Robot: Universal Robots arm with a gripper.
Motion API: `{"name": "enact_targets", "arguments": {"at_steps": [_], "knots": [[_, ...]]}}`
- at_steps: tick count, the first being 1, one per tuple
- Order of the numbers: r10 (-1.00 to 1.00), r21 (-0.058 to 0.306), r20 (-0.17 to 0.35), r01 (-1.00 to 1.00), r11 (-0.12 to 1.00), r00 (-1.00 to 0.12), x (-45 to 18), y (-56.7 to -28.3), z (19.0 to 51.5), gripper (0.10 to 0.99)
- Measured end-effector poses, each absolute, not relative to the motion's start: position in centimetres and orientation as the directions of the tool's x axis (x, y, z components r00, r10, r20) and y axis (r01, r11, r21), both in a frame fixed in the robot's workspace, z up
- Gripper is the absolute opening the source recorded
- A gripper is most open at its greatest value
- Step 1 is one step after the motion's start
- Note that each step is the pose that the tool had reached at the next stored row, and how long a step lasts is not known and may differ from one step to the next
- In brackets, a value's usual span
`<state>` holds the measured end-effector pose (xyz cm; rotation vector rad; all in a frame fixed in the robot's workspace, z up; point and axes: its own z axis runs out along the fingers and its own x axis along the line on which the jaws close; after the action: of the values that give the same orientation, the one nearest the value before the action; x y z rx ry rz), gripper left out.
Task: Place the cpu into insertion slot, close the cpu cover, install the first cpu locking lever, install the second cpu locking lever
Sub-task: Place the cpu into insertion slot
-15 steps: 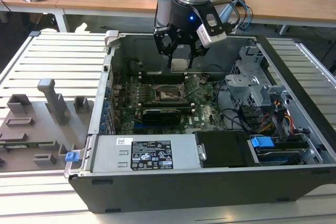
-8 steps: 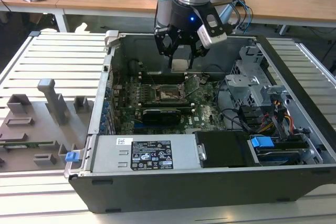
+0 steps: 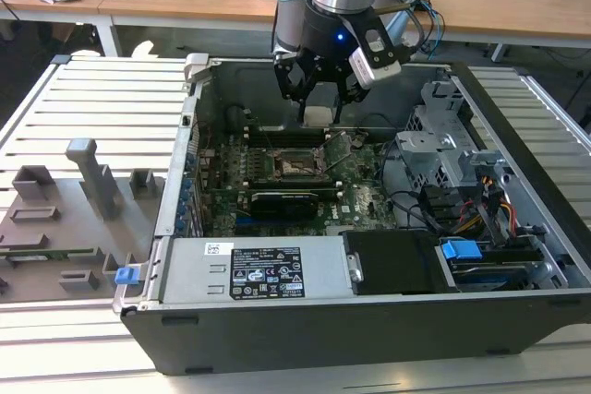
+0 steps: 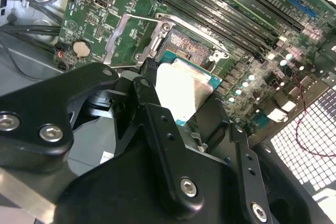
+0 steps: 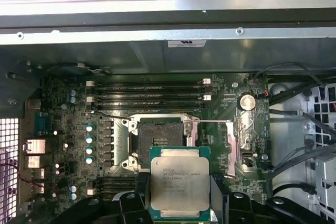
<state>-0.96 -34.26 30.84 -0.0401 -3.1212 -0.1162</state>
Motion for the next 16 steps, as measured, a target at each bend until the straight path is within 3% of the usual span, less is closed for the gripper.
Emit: {"name": "enact_targets", "arguments": {"at_steps": [16], "knots": [[0.090,0.068,0.019,0.091,0.994,-0.996,-0.75,-34.25,30.38,0.541]]}}
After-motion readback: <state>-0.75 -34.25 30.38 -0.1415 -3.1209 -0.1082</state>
